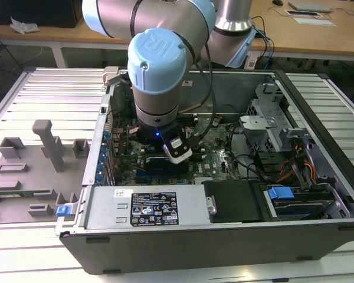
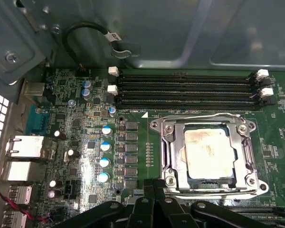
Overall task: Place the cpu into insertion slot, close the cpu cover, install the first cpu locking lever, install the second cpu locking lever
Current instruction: 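Install the second cpu locking lever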
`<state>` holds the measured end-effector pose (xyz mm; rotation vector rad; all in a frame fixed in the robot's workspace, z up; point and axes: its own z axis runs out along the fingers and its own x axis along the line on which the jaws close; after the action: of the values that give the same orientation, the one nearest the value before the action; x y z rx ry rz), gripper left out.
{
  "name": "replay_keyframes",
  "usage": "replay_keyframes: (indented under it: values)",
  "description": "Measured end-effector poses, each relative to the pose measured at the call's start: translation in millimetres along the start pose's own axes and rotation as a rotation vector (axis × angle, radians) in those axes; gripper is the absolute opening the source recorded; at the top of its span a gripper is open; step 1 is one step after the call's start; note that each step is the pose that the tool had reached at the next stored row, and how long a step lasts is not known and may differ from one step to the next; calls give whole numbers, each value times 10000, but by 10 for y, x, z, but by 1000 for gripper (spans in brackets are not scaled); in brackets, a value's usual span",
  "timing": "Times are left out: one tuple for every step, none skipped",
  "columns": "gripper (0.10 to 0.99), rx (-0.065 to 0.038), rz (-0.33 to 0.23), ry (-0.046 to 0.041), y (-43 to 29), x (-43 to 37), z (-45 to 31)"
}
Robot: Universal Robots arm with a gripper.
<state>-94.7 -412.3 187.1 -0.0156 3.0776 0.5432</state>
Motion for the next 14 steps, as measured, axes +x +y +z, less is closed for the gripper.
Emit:
replay_keyframes:
  values:
    - [106,19,-1,0,1,0,1]
    - [106,57,0,-2,2,0,1]
    - [106,154,-4,-3,5,-1,1]
    - [106,195,-6,0,4,-1,-4]
    - [106,235,-7,0,6,-2,-16]
    - [106,245,-6,0,11,-2,-27]
    - [106,243,-4,0,20,-1,-37]
    - [106,244,-4,0,27,-2,-49]
    - [106,255,-3,6,34,-2,-68]
    - [106,253,-4,7,45,-2,-94]
    - [106,244,-5,2,58,-3,-114]
    - [106,247,-4,3,64,-3,-127]
    - [106,243,-5,2,72,-4,-137]
    - [106,254,-3,1,78,-3,-135]
